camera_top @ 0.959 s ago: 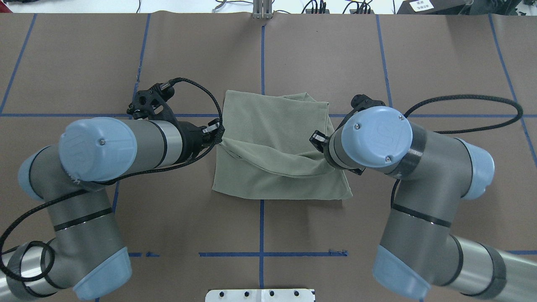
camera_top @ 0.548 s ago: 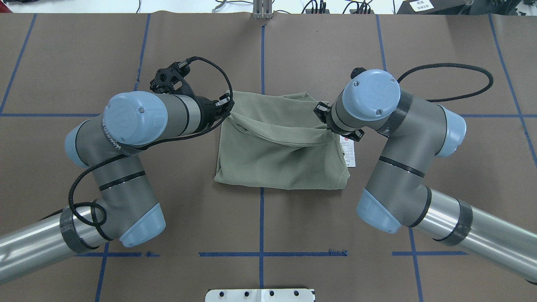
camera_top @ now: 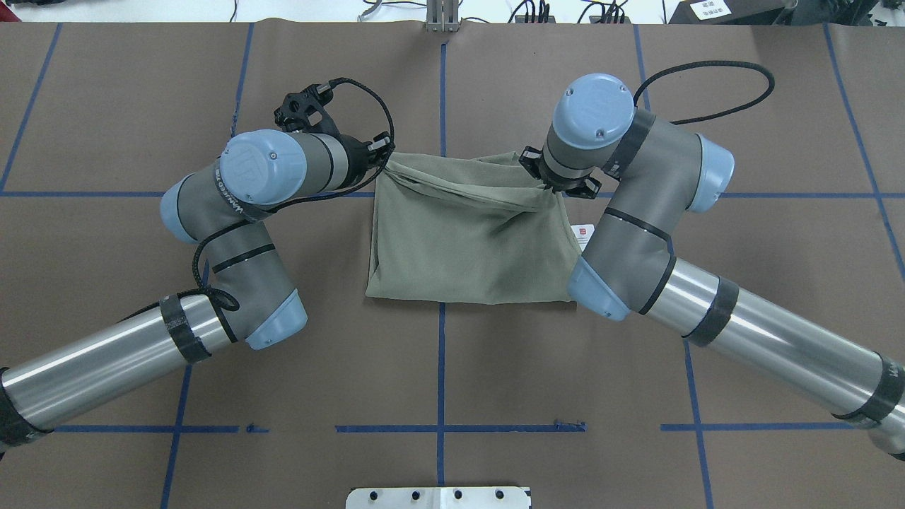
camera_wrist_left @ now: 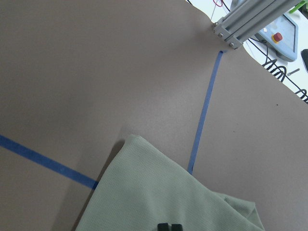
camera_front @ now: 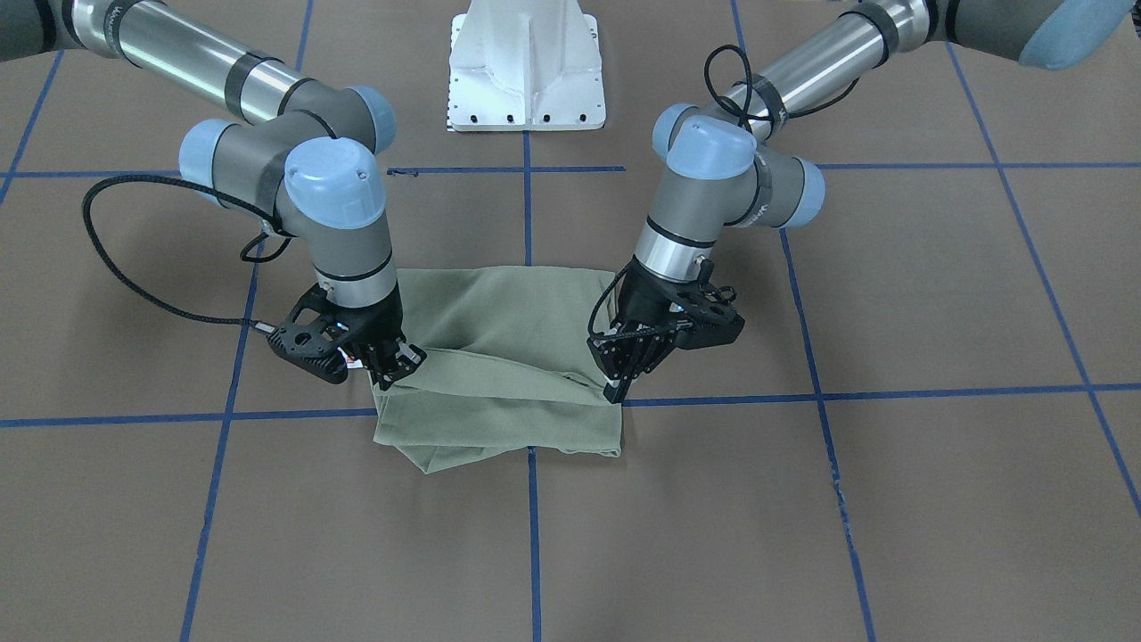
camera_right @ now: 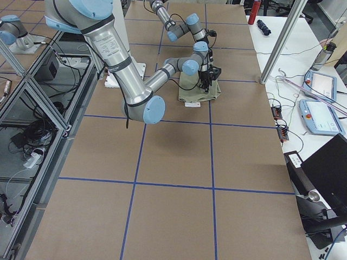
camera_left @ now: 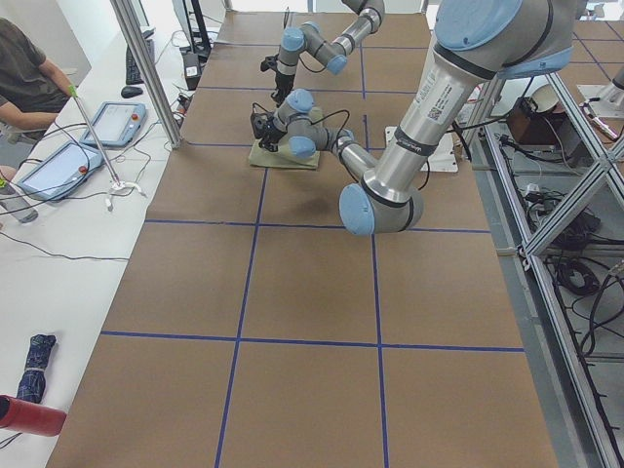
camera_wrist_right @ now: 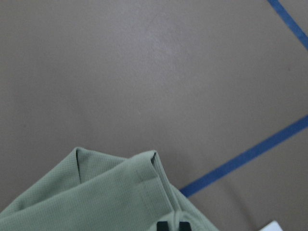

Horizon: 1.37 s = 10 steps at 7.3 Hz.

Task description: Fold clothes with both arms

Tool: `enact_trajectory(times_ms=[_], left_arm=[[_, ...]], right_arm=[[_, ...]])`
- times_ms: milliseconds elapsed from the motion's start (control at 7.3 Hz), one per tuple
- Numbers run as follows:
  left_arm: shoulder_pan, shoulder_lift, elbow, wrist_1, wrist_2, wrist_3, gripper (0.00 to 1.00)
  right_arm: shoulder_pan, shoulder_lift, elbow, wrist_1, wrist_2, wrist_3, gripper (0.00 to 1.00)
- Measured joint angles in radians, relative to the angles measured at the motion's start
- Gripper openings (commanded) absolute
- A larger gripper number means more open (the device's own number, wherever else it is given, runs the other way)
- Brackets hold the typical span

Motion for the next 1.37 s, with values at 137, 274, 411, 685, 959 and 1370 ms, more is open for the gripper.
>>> enact_trajectory(times_ms=[137,274,411,685,959,1370], left_arm=[[-0.03,-0.005,0.046,-0.046,0.001,0.062,0.5],[-0.053,-0.006,0.062,-0.066,0.0,0.099,0.5],[-0.063,-0.004,0.057,-0.072,-0.004,0.115,0.49],[-0.086,0.027,-0.006,-0.064,-0.056,0.146,0.48],[-0.166,0.156,-0.133,-0.058,-0.227,0.322,0.48],[-0.351,0.368,-0.285,0.039,-0.511,0.708,0.48]], right_arm=[[0.044,0.008,-0.039,0.033,0.023,-0.122,1.0],[0.083,0.014,-0.062,0.047,0.032,-0.246,1.0],[0.108,0.016,-0.074,0.052,0.035,-0.33,1.0],[0.17,-0.003,-0.077,0.056,0.092,-0.414,1.0],[0.288,-0.077,-0.069,0.059,0.236,-0.595,1.0],[0.483,-0.242,-0.056,0.054,0.414,-0.967,1.0]])
